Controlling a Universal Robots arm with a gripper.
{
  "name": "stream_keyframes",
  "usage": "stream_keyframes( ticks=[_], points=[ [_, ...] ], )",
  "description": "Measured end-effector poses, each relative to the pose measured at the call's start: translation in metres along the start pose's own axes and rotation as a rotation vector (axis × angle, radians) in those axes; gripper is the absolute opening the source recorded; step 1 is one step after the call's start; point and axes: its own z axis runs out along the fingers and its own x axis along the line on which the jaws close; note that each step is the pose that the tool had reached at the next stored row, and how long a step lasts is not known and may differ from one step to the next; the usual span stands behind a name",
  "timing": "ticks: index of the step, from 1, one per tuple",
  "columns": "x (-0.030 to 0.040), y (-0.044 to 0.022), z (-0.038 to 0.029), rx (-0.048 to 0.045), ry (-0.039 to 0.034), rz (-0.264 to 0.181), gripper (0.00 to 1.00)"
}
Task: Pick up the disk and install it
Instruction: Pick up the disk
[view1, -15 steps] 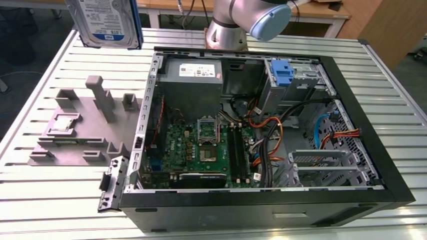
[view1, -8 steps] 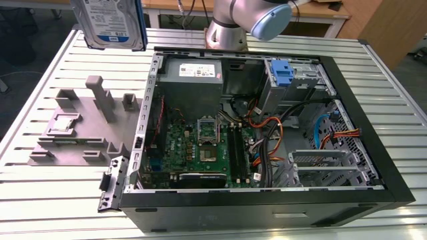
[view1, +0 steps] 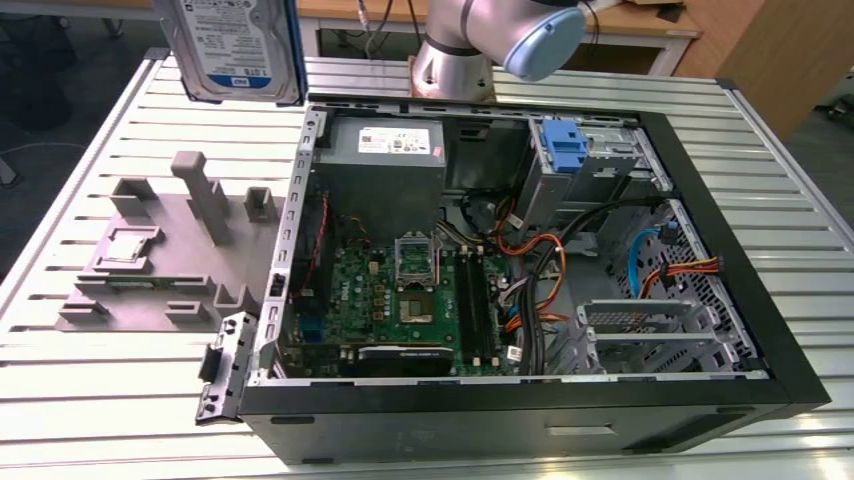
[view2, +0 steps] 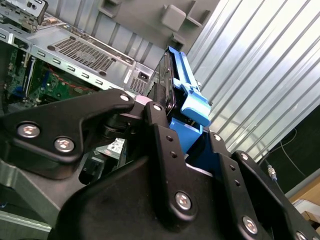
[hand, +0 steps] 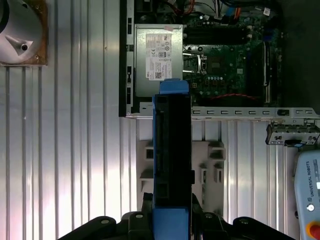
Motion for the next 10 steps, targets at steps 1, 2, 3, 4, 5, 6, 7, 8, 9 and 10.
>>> stream_keyframes(
  ticks=[1,2,3,4,5,6,7,8,9,10],
  points=[
    [-0.0019,0.0001,0.0001,-0.0001,0.0001,0.000,0.37],
    [-0.0037,0.0001,0.0001,-0.0001,0.0000,0.000,0.37],
    [-0.0051,0.0002,0.0001,-0.0001,0.0000,0.000,0.37],
    [-0.0062,0.0002,0.0001,-0.0001,-0.0001,0.000,0.37],
    [-0.0069,0.0004,0.0002,-0.0002,0.0000,0.000,0.37],
    [-0.0071,0.0010,0.0003,-0.0002,-0.0001,0.000,0.37],
    [-0.0073,0.0018,0.0002,-0.0001,-0.0001,0.000,0.37],
    [-0.0074,0.0028,0.0002,0.0000,-0.0002,0.000,0.37],
    [-0.0074,0.0042,0.0002,-0.0002,-0.0001,0.000,0.37],
    [-0.0073,0.0063,0.0003,-0.0002,-0.0001,0.000,0.37]
  ],
)
